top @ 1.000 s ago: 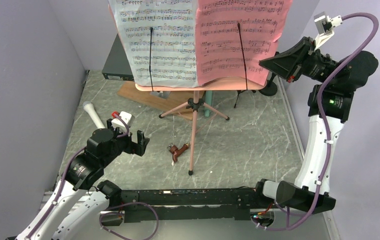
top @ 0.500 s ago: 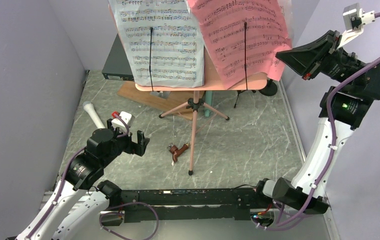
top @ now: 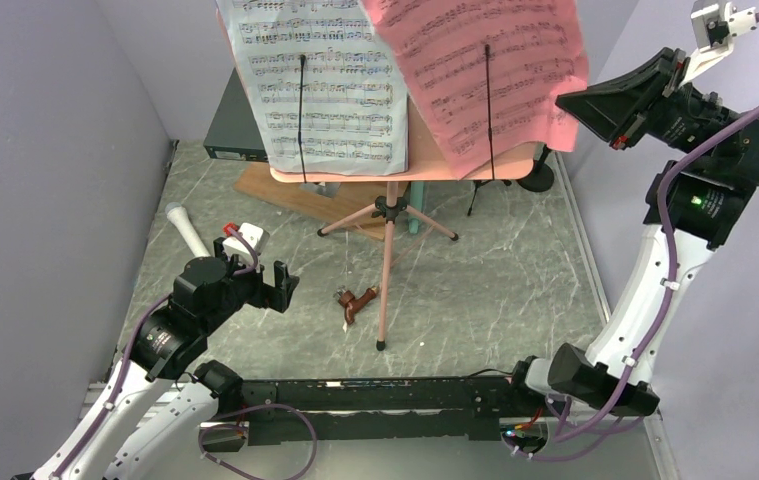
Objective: Pack up the instrument practice props
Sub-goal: Pick up the sheet music from the music stand.
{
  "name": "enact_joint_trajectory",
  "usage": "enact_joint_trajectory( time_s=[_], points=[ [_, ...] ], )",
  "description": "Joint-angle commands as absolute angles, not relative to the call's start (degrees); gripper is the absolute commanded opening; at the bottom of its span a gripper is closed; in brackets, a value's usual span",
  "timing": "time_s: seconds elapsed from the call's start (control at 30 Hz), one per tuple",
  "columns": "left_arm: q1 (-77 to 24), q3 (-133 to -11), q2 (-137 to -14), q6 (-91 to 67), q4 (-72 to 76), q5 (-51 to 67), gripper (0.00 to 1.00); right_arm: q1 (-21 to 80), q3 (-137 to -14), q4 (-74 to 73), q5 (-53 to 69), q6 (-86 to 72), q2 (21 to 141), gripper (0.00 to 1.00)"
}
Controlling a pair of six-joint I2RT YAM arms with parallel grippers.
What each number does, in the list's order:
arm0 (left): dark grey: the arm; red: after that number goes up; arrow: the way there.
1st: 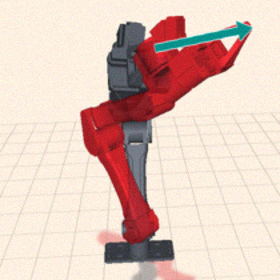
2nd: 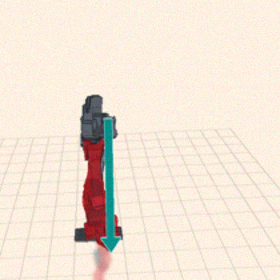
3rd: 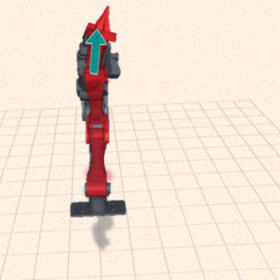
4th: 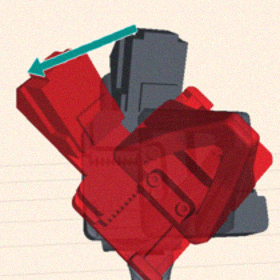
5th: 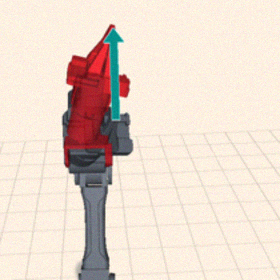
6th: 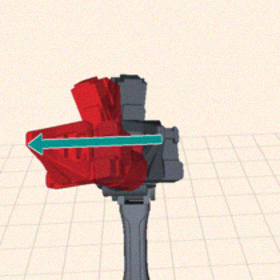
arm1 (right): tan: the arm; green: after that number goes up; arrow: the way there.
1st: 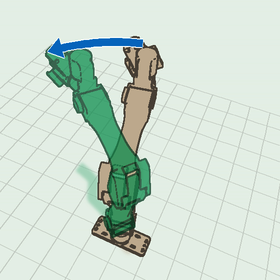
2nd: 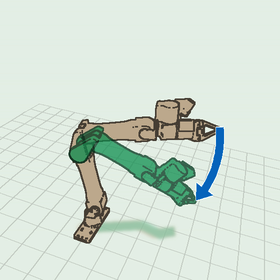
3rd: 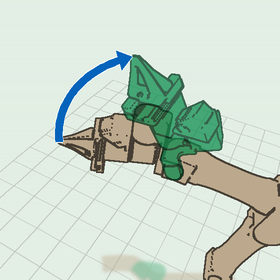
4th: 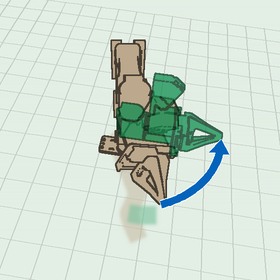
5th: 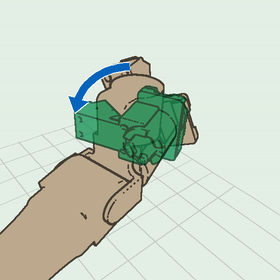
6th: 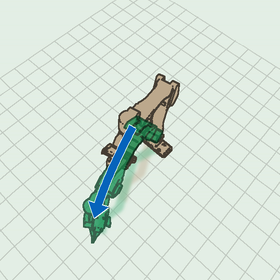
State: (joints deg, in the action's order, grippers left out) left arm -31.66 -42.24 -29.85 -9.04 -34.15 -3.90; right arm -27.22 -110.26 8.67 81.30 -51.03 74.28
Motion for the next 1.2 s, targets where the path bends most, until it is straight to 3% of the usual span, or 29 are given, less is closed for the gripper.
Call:
enact_joint_trajectory(
  time_s=[0.0,0.6,0.67,0.83,1.17],
  points=[
    [-31.28,-42.80,-29.73,-8.17,-34.15,-2.33,1.00,-27.01,-113.02,12.90,80.75,-53.92,75.39,0.10],
    [-31.02,-42.71,-30.39,-8.23,-34.10,-2.55,0.99,-18.91,-117.69,13.23,78.99,-52.35,79.68,0.21],
    [-31.03,-42.71,-30.43,-8.22,-34.02,-2.55,1.00,-18.62,-118.91,14.29,78.66,-52.88,80.06,0.19],
    [-30.94,-42.71,-30.77,-8.17,-34.09,-2.59,0.99,-17.82,-121.46,15.46,77.85,-52.90,80.66,0.02],
    [-30.85,-42.71,-30.81,-8.26,-34.10,-2.68,0.99,-17.57,-126.39,13.44,79.32,-46.96,80.72,0.01]
  ],
)
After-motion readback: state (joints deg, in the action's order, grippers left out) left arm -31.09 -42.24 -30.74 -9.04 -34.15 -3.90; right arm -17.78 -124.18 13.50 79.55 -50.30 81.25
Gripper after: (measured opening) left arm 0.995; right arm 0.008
